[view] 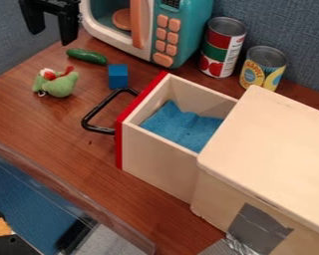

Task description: Close the drawer

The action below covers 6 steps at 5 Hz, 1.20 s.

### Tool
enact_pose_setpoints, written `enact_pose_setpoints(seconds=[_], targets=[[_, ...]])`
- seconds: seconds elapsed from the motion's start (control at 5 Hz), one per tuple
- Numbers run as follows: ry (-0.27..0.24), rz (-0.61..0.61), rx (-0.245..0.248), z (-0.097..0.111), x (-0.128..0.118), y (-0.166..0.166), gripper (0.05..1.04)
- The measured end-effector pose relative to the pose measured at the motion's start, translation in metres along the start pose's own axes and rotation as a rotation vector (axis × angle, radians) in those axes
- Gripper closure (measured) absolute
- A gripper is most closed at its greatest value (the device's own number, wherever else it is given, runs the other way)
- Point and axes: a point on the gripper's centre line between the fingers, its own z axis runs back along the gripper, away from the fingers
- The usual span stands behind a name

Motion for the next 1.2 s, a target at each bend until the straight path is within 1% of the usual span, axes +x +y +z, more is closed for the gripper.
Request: enact_pose_setpoints(seconds=[0.2,0.4,0.6,0.8,1.0,1.2], targets=[[0.034,-0.014,-0.015,-0.014,-0.003,-0.002,0.082],[0.036,-0.206,0.007,-0.028,-0.009,-0.008,0.082],[0.006,-0.333,0.029,-0.025,-0.012,-0.012,0.082],[-0.007,-0.476,0.042,-0.029,-0.016,-0.017,0.082],[-0.022,-0.612,0.059,-0.029,-0.015,-0.02,0.082],[-0.019,-0.728,0.056,-0.032,-0.018,-0.022,0.082]])
